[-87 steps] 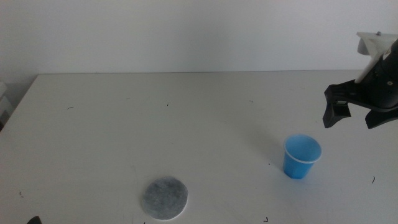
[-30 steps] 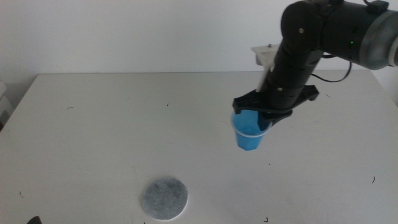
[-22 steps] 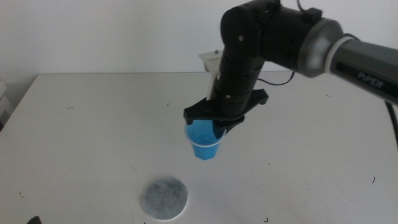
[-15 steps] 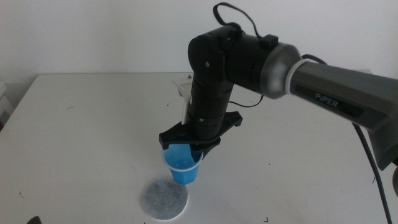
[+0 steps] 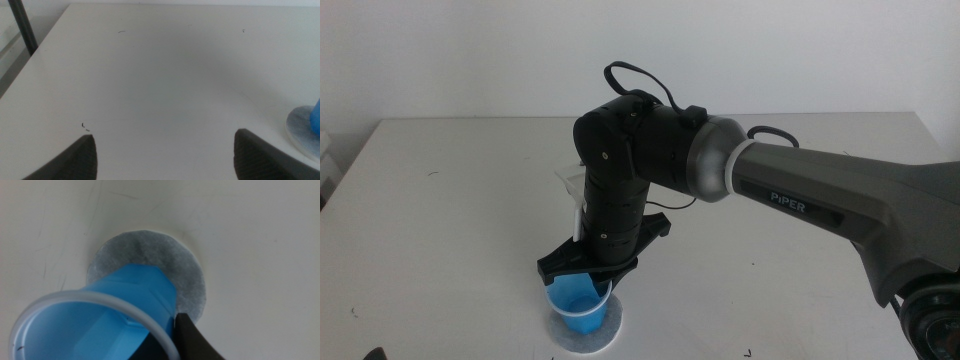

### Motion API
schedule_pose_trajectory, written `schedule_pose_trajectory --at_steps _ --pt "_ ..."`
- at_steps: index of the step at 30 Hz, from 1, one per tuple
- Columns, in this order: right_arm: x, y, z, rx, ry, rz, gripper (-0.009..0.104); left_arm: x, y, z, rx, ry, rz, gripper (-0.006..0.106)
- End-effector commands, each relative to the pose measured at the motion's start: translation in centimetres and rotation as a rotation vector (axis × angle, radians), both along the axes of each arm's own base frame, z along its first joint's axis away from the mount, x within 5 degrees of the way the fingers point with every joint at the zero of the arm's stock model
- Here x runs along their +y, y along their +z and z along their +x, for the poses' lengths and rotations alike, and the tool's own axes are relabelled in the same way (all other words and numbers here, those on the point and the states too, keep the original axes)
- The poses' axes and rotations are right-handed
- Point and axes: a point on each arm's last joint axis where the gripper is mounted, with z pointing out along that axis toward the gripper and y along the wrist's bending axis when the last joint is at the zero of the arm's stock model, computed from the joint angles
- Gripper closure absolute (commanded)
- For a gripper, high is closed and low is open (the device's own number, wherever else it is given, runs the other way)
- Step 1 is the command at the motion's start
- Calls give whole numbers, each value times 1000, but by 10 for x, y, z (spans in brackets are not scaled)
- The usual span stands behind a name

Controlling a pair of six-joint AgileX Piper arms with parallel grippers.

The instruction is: Place an empty cup on a cup mat.

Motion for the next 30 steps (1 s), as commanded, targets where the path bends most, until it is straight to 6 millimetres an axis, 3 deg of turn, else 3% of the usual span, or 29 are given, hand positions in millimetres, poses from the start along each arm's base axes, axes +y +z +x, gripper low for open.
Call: schedule_pose_trajectory --at_steps 1,12,17,21,26,30 --pt "1 33 -2 -73 6 74 96 0 8 1 -81 0 -15 -5" --pt "2 27 -1 -88 30 50 92 0 8 1 -81 0 -15 -5" --pt "2 27 0 -95 32 43 76 0 8 1 -81 0 -15 -5" --pt "0 28 2 -125 33 29 55 0 8 1 -81 0 -15 -5" --pt "-8 50 2 -184 10 44 34 0 8 1 -81 0 -15 -5" --pt "-36 88 11 -238 -49 86 28 0 8 1 -81 0 -15 -5"
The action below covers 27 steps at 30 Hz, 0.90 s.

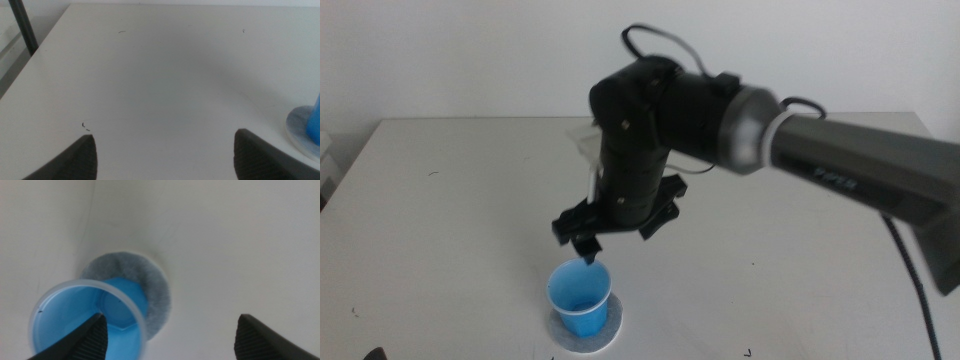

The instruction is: Place an empty cup on a cup mat.

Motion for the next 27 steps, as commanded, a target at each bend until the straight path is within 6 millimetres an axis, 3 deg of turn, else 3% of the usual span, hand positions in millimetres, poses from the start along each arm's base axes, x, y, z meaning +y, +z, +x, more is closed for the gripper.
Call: schedule_pose_trajectory --at_steps 1,7,13,20,23,27 --pt "-33 67 7 -133 -59 97 28 0 8 1 -81 0 -15 -5" --pt "-106 131 14 -248 -189 135 28 0 8 1 -81 0 -15 -5" --pt "-191 170 -1 -374 -367 191 28 0 8 1 -81 0 -15 -5" --pt "-280 168 -45 -497 -536 169 28 0 8 1 -81 0 -15 -5" --pt "-301 158 -71 -579 -554 162 28 0 8 1 -81 0 -15 -5" --pt "-316 145 -110 -709 -531 158 28 0 8 1 -81 0 -15 -5"
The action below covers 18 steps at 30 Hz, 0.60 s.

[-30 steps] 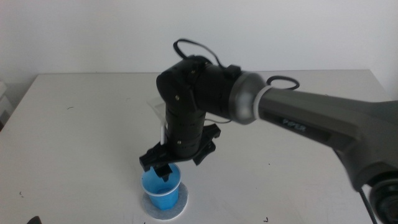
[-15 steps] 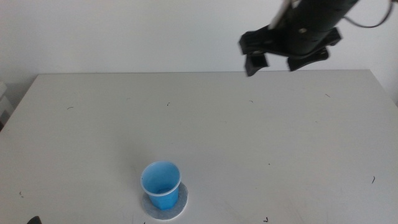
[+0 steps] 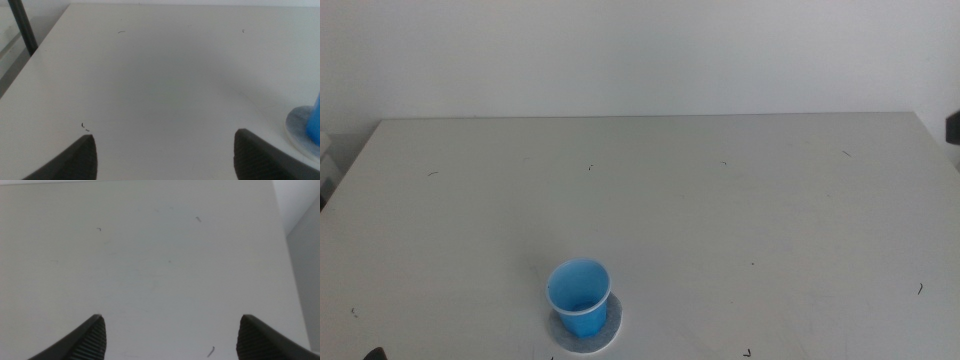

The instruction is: Place an empty cup on a cup mat.

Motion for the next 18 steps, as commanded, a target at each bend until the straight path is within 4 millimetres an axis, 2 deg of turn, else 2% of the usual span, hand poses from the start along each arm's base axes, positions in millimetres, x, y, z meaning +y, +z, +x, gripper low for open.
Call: schedule_pose_trajectory --at_steps 1,6,11,15,18 --pt "-7 9 -24 -182 22 -47 28 0 8 1 -81 0 -15 -5" --pt "-13 -16 -69 -288 33 -93 27 0 8 1 -81 0 -15 -5" --pt "-18 -42 -107 -392 30 -106 17 0 8 1 -81 0 -15 -5" --pt "-21 -69 -127 -452 27 -145 6 0 8 1 -81 0 -15 -5" --pt "-21 -80 -138 -586 15 -93 2 0 8 1 -81 0 -15 -5"
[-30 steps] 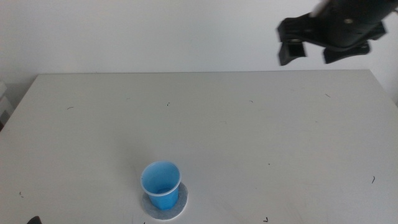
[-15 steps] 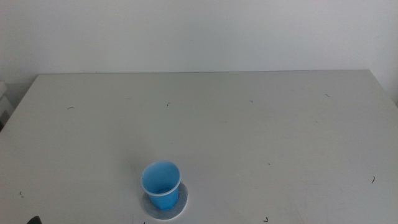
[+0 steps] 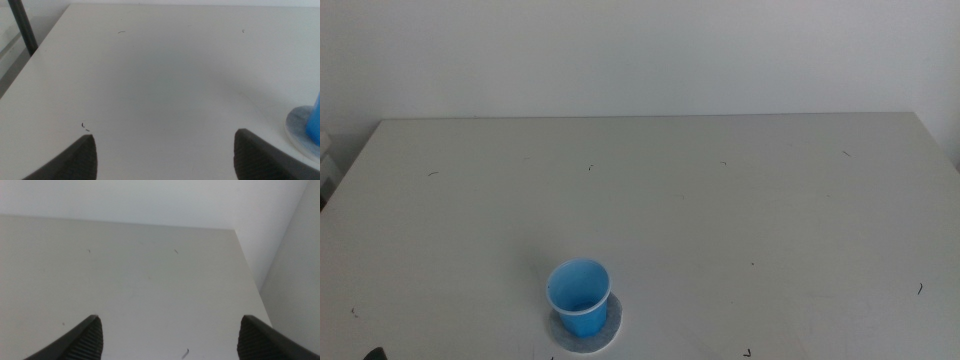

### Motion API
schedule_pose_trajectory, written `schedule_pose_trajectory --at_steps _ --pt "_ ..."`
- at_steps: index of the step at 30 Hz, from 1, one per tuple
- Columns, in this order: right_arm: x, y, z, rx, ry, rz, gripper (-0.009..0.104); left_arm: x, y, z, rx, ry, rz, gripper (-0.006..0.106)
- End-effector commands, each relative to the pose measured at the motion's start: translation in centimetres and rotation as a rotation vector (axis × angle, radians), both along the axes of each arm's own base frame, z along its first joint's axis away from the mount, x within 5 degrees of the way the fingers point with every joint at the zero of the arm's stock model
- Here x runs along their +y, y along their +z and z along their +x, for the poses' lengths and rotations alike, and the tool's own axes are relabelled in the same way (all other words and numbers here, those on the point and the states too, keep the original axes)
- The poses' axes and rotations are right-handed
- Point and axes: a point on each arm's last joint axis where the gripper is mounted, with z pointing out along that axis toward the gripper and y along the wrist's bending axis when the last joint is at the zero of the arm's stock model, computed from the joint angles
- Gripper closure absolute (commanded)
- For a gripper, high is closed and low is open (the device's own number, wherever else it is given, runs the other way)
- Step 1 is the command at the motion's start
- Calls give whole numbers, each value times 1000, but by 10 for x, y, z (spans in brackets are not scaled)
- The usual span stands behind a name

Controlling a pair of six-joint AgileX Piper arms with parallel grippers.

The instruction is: Place an empty cup on a cup mat.

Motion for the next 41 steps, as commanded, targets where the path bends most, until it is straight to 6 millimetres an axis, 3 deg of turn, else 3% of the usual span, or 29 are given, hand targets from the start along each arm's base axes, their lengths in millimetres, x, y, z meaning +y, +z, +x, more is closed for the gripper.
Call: schedule_pose_trajectory --at_steps 1,4,11,29,41 --pt "1 10 -6 -231 11 35 1 0 8 1 -81 0 -15 -5" --pt "1 5 -15 -336 20 83 1 0 8 1 -81 0 -15 -5" --pt "0 -18 -25 -390 25 62 1 0 8 1 -81 0 -15 -5" --pt "2 -93 -19 -256 27 76 1 0 8 1 -81 0 -15 -5" --pt "2 -94 -19 -251 27 88 1 0 8 1 -81 0 -15 -5"
